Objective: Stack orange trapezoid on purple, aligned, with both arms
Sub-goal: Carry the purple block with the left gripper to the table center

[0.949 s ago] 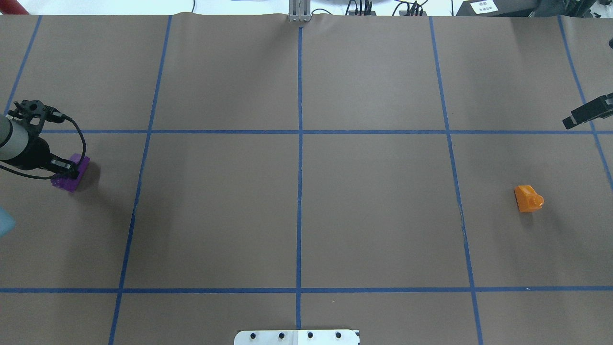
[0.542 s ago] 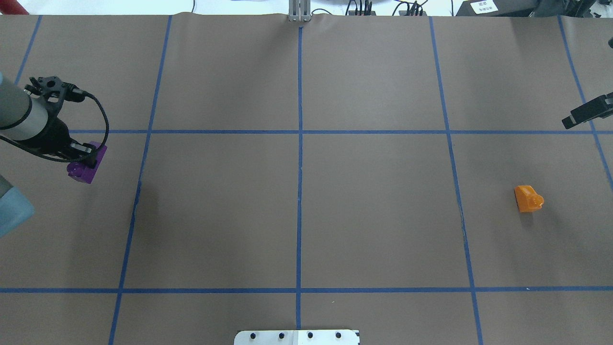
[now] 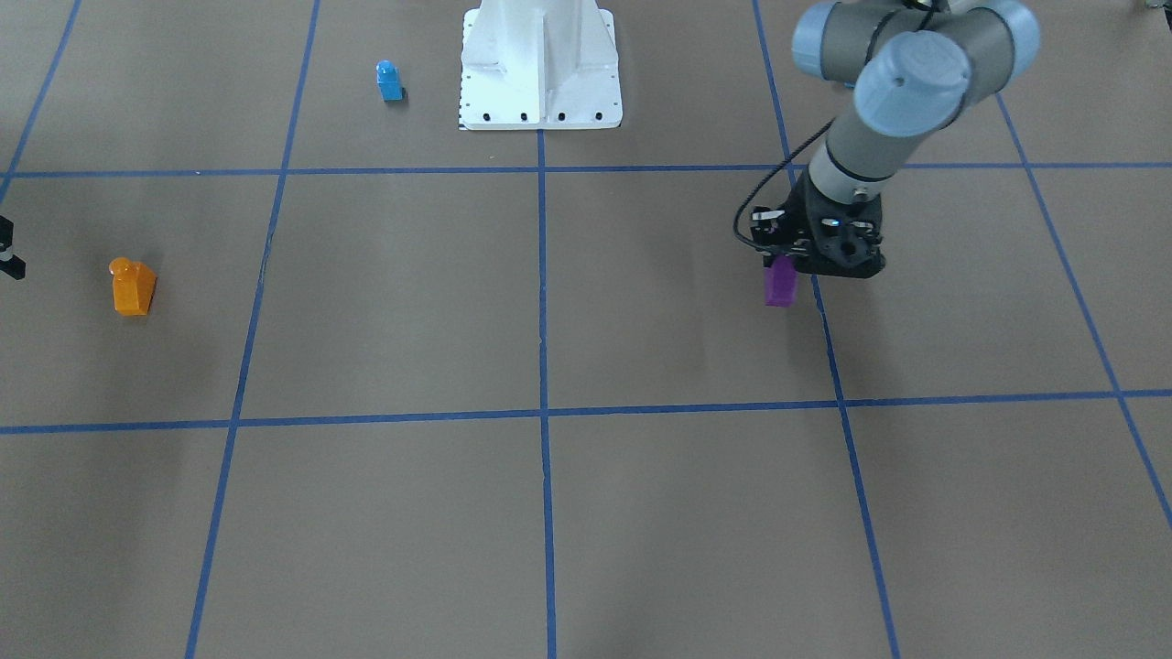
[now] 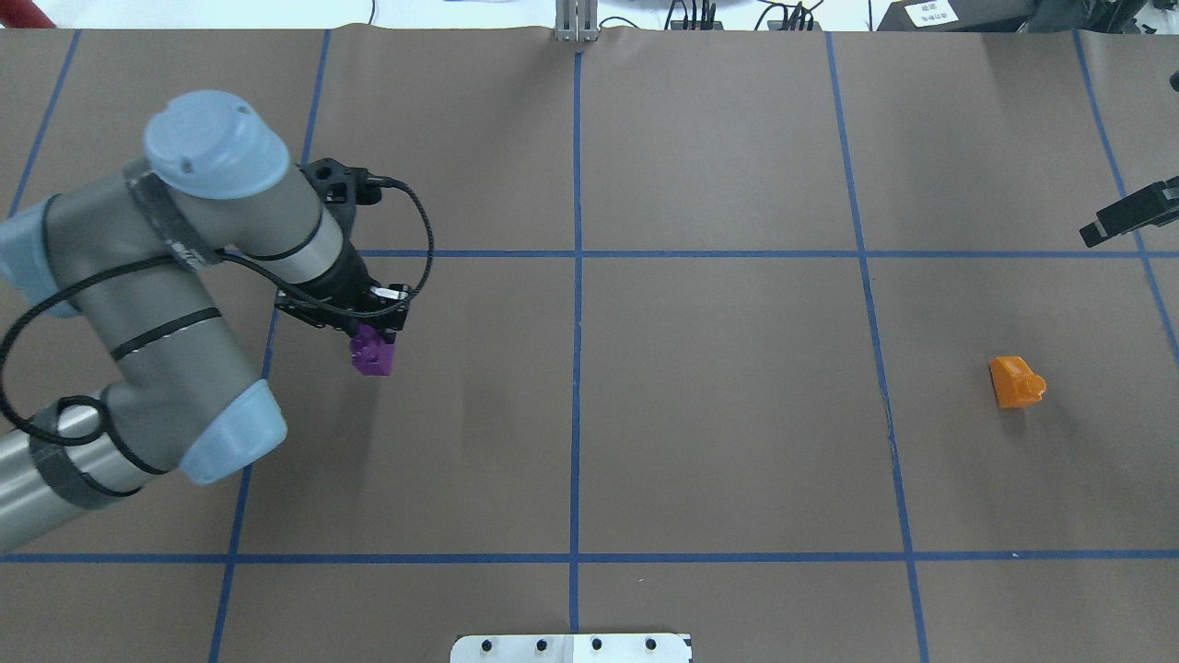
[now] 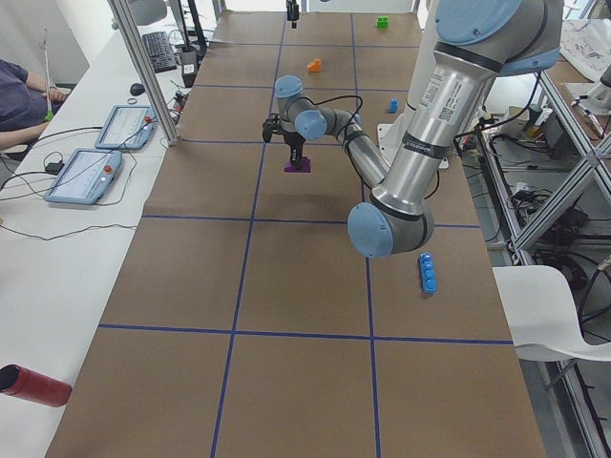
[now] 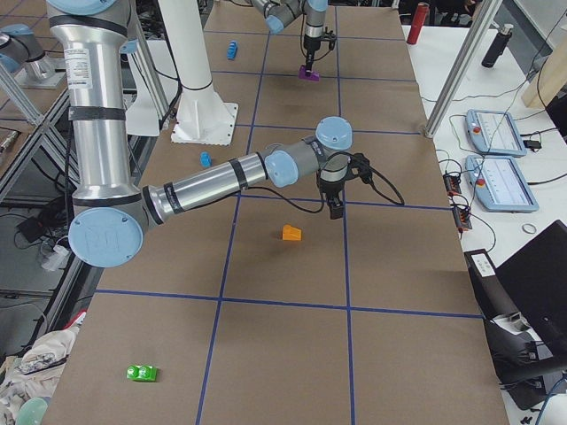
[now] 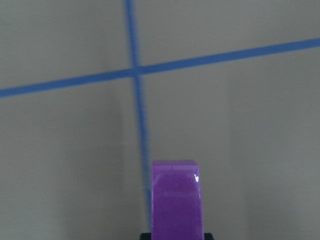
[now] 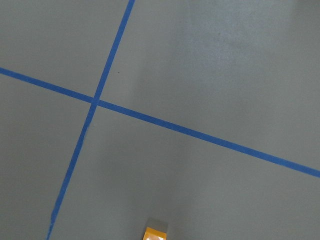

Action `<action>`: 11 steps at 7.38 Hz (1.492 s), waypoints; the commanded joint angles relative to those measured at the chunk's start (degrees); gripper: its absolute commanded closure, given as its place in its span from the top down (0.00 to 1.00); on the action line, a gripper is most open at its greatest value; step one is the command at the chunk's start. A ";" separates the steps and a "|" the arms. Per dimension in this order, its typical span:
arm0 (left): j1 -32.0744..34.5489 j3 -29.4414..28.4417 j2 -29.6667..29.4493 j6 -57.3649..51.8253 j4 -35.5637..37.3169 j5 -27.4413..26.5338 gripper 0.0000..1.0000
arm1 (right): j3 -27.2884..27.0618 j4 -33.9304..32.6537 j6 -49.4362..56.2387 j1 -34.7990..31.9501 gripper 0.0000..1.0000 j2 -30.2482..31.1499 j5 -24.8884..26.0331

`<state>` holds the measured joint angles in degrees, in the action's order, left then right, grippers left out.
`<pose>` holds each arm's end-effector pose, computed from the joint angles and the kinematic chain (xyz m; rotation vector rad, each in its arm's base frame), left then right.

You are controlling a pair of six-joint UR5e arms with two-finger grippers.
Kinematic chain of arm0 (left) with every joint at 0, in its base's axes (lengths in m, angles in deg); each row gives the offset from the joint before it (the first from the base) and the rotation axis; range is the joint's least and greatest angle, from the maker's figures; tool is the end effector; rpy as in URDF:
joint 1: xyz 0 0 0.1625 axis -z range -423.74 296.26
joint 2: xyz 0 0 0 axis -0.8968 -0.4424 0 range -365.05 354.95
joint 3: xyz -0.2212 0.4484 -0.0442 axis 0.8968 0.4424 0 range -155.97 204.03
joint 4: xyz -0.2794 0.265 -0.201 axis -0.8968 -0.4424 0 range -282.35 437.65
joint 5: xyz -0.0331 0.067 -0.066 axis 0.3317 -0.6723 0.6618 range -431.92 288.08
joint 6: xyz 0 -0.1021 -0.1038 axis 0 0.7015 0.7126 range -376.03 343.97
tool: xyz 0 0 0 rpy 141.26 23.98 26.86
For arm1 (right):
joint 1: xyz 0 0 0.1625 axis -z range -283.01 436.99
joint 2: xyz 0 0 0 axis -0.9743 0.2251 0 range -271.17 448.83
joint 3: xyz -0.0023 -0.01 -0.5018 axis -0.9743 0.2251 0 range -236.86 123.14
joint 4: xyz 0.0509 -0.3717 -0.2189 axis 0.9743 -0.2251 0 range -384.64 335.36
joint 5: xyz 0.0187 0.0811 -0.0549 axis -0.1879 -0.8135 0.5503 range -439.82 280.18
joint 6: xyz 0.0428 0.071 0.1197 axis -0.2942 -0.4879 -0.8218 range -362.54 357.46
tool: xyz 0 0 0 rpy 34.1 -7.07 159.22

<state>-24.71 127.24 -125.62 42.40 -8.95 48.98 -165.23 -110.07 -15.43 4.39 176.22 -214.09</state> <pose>0.5152 -0.4931 0.3393 -0.0244 0.8581 0.0677 -0.1324 -0.5283 0.5670 0.2106 -0.8450 -0.2460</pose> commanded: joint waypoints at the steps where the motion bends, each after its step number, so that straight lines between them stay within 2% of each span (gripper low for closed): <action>1: -6.74 -9.11 -10.69 6.07 -0.41 -8.43 0.00 | 0.00 0.00 -0.03 0.00 1.00 0.07 -0.03; 2: -7.56 -14.64 -16.39 6.34 -0.41 -9.10 0.00 | 0.08 0.00 -0.03 0.00 1.00 -0.02 -0.03; 3: -8.26 -17.92 -18.97 6.35 -0.94 -9.11 0.00 | 0.09 0.00 -0.03 0.00 1.00 0.07 -0.03; 5: -9.84 -22.15 -19.26 7.13 -7.93 -9.19 0.00 | 0.09 0.00 -0.29 0.00 1.00 0.07 -0.03; 7: -11.25 -25.32 -20.31 8.89 -10.52 -9.19 0.01 | 0.09 0.00 -0.29 0.00 1.00 0.07 0.06; 9: -11.43 -25.42 -20.76 9.07 -10.34 -9.19 0.14 | 0.00 0.00 -0.29 0.00 1.00 -0.02 0.06; 10: -11.43 -25.68 -20.76 9.07 -10.52 -9.19 0.16 | 0.00 0.00 -0.29 0.00 1.00 -0.02 -0.03; 11: -11.43 -26.12 -20.76 9.07 -10.61 -9.19 0.29 | 0.00 0.00 -0.29 0.00 1.00 -0.02 0.06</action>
<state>-36.11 101.59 -146.35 51.43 -19.41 39.79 -165.22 -110.07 -15.72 4.39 176.20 -214.06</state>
